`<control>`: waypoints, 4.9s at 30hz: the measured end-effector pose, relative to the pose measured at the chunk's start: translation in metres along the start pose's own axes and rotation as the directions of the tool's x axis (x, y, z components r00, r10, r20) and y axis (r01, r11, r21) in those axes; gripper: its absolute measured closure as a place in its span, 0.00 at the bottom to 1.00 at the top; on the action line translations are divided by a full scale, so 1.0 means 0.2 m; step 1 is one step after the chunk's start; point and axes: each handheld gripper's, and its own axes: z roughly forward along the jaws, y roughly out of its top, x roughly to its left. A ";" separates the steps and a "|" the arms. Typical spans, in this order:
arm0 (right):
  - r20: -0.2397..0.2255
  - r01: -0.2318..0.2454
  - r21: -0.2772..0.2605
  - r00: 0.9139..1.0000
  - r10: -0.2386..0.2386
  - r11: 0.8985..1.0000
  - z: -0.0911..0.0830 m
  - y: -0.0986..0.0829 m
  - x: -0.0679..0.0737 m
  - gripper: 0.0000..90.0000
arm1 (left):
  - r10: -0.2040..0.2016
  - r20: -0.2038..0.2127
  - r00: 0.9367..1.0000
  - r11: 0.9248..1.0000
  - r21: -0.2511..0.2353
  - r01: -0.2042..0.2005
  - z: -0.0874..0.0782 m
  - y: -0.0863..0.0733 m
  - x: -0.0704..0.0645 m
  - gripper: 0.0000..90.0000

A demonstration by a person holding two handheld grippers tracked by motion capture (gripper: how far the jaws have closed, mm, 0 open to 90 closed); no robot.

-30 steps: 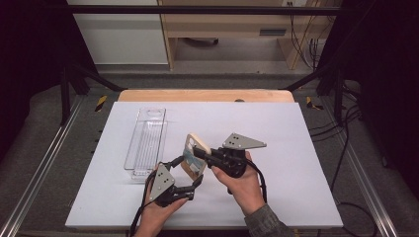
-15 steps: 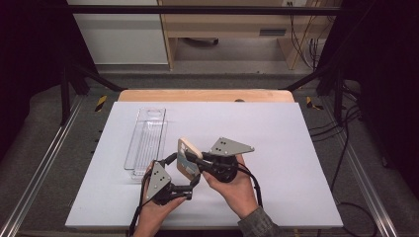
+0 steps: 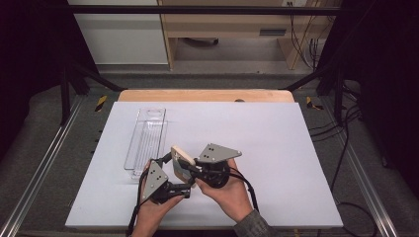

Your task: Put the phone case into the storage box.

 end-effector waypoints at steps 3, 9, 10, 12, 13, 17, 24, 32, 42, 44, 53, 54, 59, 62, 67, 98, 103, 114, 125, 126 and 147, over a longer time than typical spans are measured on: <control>-0.002 0.002 0.008 1.000 -0.002 1.000 0.01 0.00 0.00 0.95 | -0.003 -0.001 1.000 1.000 -0.004 0.003 0.00 0.00 0.00 0.05; 0.001 0.000 0.014 1.000 0.000 1.000 0.01 -0.01 0.00 0.95 | -0.001 0.001 1.000 1.000 -0.005 0.001 -0.01 0.01 0.00 0.09; 0.001 -0.002 0.015 1.000 0.002 1.000 0.01 -0.01 0.00 0.95 | -0.004 -0.001 1.000 1.000 -0.003 0.004 -0.01 0.01 0.00 0.09; 0.000 -0.005 0.015 1.000 0.005 1.000 0.01 -0.01 0.00 0.95 | -0.004 -0.001 1.000 1.000 -0.002 0.004 -0.01 0.01 0.00 0.09; 0.000 -0.005 0.014 1.000 0.005 1.000 0.01 -0.01 0.00 0.95 | -0.004 -0.001 1.000 1.000 0.001 0.004 -0.01 0.01 0.00 0.10; -0.003 -0.012 0.013 1.000 0.012 1.000 0.01 -0.01 -0.01 0.95 | -0.007 -0.005 1.000 1.000 0.006 0.007 -0.01 0.02 -0.01 0.11; 0.002 -0.017 0.005 1.000 0.017 1.000 0.00 -0.01 0.00 0.89 | -0.004 0.003 1.000 1.000 0.010 0.004 -0.02 0.02 -0.01 0.12; 0.067 -0.013 -0.048 0.998 0.016 0.999 -0.12 0.03 -0.01 0.64 | -0.026 -0.004 1.000 0.999 0.023 0.026 -0.01 0.02 0.00 0.12; 0.213 0.006 -0.118 0.977 0.020 0.993 -0.30 0.06 -0.09 0.31 | -0.046 -0.008 0.999 0.999 0.024 0.046 -0.02 0.03 0.00 0.12; 0.259 0.000 -0.121 0.965 0.031 0.993 -0.32 0.03 -0.13 0.24 | -0.050 -0.010 0.999 0.999 0.021 0.050 -0.02 0.03 0.00 0.12; 0.365 -0.043 -0.125 0.927 0.086 0.991 -0.41 -0.15 -0.29 0.06 | -0.057 -0.027 0.998 0.998 0.015 0.057 -0.05 0.11 0.00 0.12; 0.372 -0.048 -0.124 0.924 0.091 0.991 -0.42 -0.18 -0.31 0.06 | -0.058 -0.030 0.998 0.998 0.017 0.059 -0.05 0.12 0.00 0.12; 0.416 -0.073 -0.118 0.902 0.117 0.990 -0.49 -0.31 -0.39 0.05 | -0.064 -0.043 0.997 0.998 0.017 0.065 -0.06 0.18 0.02 0.12; 0.442 -0.091 -0.122 0.887 0.136 0.988 -0.54 -0.39 -0.42 0.05 | -0.065 -0.063 0.996 0.998 0.009 0.066 -0.05 0.22 0.04 0.12; 0.491 -0.105 -0.124 0.858 0.153 0.987 -0.61 -0.51 -0.46 0.07 | -0.050 -0.087 0.995 0.999 0.012 0.051 -0.04 0.33 0.08 0.12; 0.479 -0.063 -0.163 0.868 0.134 0.985 -0.63 -0.66 -0.46 0.03 | -0.056 -0.407 0.912 0.996 0.046 0.082 0.08 0.59 0.62 0.13; 0.475 -0.057 -0.158 0.871 0.127 0.986 -0.63 -0.66 -0.45 0.04 | -0.047 -0.439 0.897 0.995 0.054 0.079 0.11 0.56 0.66 0.13; 0.479 -0.050 -0.160 0.869 0.122 0.986 -0.64 -0.66 -0.45 0.04 | -0.042 -0.487 0.872 0.995 0.060 0.081 0.20 0.56 0.75 0.13; 0.474 -0.049 -0.150 0.873 0.116 0.987 -0.63 -0.67 -0.45 0.04 | -0.075 -0.516 0.853 0.991 0.056 0.121 0.25 0.50 0.85 0.13; 0.474 -0.049 -0.149 0.873 0.115 0.988 -0.63 -0.67 -0.45 0.04 | -0.077 -0.517 0.852 0.991 0.057 0.124 0.25 0.49 0.86 0.13; 0.465 -0.049 -0.144 0.878 0.111 0.988 -0.62 -0.67 -0.44 0.04 | -0.106 -0.527 0.843 0.984 0.067 0.165 0.32 0.36 0.94 0.13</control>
